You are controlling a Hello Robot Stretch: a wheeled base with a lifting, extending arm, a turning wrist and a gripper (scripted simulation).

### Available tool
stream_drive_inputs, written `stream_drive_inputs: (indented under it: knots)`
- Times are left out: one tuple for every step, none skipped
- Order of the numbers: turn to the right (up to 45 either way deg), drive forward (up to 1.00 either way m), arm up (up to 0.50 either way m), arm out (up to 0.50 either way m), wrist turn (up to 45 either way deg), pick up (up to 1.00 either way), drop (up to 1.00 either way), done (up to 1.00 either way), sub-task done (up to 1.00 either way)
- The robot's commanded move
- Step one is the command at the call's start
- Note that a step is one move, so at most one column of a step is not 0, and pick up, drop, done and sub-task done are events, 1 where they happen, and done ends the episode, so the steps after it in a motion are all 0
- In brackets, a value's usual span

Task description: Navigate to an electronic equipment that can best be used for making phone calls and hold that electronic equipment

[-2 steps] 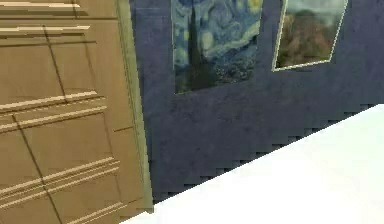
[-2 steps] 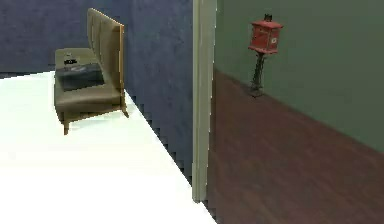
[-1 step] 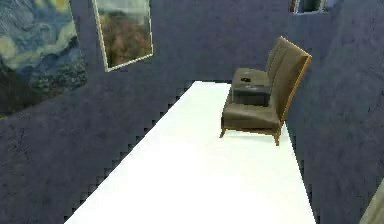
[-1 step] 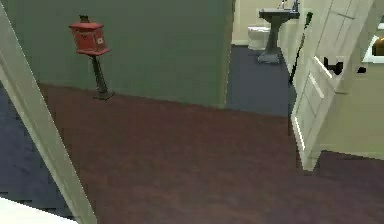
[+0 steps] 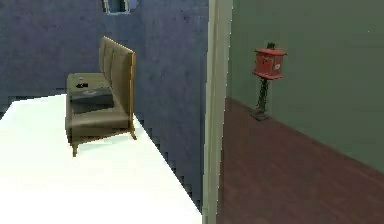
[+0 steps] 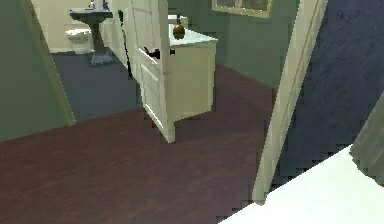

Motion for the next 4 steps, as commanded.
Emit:
stream_drive_inputs:
  knots:
    - [45.0,0.0,0.0,0.0,0.0,0.0,0.0,0.0,0.0]
    - [15.0,0.0,0.0,0.0,0.0,0.0,0.0,0.0,0.0]
    - [0.0,1.0,0.0,0.0,0.0,0.0,0.0,0.0,0.0]
    - [0.0,1.0,0.0,0.0,0.0,0.0,0.0,0.0,0.0]
